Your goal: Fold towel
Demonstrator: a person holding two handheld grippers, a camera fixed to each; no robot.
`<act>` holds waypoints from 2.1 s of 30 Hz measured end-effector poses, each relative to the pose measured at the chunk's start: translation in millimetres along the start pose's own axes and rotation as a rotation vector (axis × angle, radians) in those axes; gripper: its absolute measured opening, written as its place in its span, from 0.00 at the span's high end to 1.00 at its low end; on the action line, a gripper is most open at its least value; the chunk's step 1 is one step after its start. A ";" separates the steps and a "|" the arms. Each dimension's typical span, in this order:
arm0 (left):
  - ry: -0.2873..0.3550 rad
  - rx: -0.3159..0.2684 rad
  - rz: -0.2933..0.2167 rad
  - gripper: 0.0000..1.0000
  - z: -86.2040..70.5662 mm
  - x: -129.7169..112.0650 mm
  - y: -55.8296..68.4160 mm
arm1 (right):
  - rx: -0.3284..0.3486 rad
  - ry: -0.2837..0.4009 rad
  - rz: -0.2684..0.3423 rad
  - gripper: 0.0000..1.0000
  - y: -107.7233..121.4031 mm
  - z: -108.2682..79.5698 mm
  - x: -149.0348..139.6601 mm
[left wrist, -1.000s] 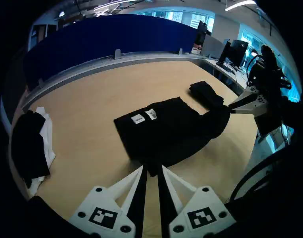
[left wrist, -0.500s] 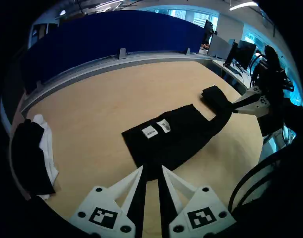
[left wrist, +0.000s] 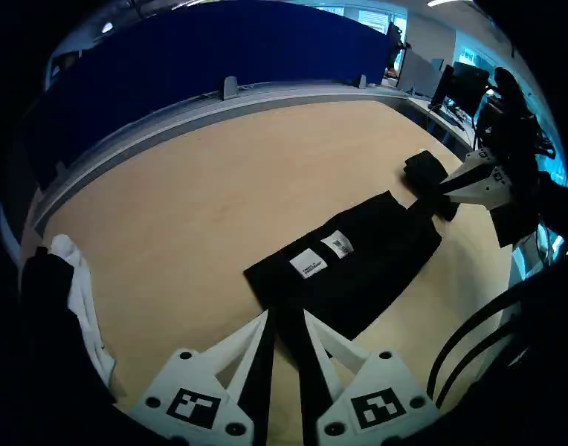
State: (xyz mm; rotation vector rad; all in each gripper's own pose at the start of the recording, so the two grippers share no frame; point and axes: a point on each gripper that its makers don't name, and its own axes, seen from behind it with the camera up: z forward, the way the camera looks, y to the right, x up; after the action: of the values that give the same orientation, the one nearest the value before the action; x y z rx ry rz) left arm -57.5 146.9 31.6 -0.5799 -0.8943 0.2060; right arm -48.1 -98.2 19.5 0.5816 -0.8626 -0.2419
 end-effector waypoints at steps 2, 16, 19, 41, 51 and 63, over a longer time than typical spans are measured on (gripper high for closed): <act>-0.005 -0.006 -0.001 0.82 5.3 -1.4 -0.2 | 0.000 -0.005 0.007 0.82 1.5 4.3 -2.7; -0.014 0.015 -0.016 0.77 40.2 -3.8 -15.9 | -0.032 -0.030 0.049 0.79 17.6 35.8 -10.9; -0.008 0.033 -0.016 0.66 41.3 -2.4 -20.1 | -0.055 -0.028 0.044 0.67 22.7 38.2 -11.3; 0.006 0.075 -0.042 0.06 28.7 -3.1 -30.7 | -0.098 -0.010 0.048 0.00 37.4 30.7 -12.4; 0.026 0.116 -0.080 0.06 2.2 -20.9 -34.4 | -0.085 -0.011 0.047 0.00 27.4 18.8 -24.6; 0.037 0.177 -0.110 0.06 -31.0 -53.4 -36.0 | -0.064 -0.017 0.052 0.00 5.5 -0.4 -44.6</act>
State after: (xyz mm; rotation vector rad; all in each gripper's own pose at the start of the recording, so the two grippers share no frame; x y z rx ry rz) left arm -68.7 83.5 0.6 -0.3684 -0.8596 0.1722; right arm -76.3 -74.6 -6.3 0.4978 -0.8819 -0.2260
